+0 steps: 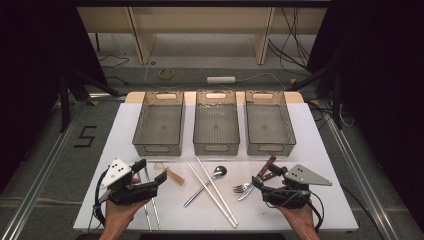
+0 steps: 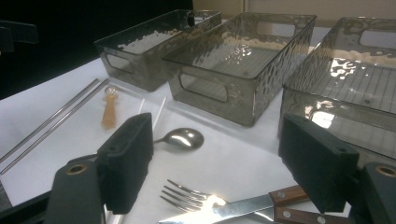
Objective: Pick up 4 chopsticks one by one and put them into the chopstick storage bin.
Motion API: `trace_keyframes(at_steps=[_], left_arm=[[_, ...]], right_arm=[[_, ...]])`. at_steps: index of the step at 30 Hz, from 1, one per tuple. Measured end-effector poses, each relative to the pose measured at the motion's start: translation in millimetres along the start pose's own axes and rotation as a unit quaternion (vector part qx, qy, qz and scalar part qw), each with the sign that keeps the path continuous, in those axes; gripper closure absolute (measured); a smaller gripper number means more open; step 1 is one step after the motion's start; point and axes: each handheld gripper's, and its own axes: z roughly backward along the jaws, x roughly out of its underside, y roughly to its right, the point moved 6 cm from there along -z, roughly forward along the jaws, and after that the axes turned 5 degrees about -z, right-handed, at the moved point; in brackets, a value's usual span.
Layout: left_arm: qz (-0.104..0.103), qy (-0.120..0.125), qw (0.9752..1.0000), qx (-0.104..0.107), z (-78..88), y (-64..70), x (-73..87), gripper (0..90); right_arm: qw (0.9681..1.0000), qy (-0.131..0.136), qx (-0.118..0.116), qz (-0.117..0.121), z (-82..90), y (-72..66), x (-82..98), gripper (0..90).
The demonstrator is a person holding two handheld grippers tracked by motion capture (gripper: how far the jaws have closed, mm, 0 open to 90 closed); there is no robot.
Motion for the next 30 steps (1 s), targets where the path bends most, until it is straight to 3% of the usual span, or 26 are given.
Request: trace_keyframes(at_steps=[19,25,30], left_arm=[[-0.001,0.002,1.0,-0.001,0.4,-0.1,-0.7,16.2],[-0.001,0.002,1.0,-0.002,0.6,-0.5,-0.7,16.2],[-0.003,0.002,1.0,-0.001,0.6,0.3,-0.8,16.2]], right_arm=[[0.9996,-0.027,0.002,0.011,-5.3,-9.7,0.0,37.1],[0.9988,-0.042,-0.015,0.018,-11.9,-19.9,1.4,41.1],[0.9971,-0.071,-0.024,0.015,-19.2,-27.2,6.3,42.5]])
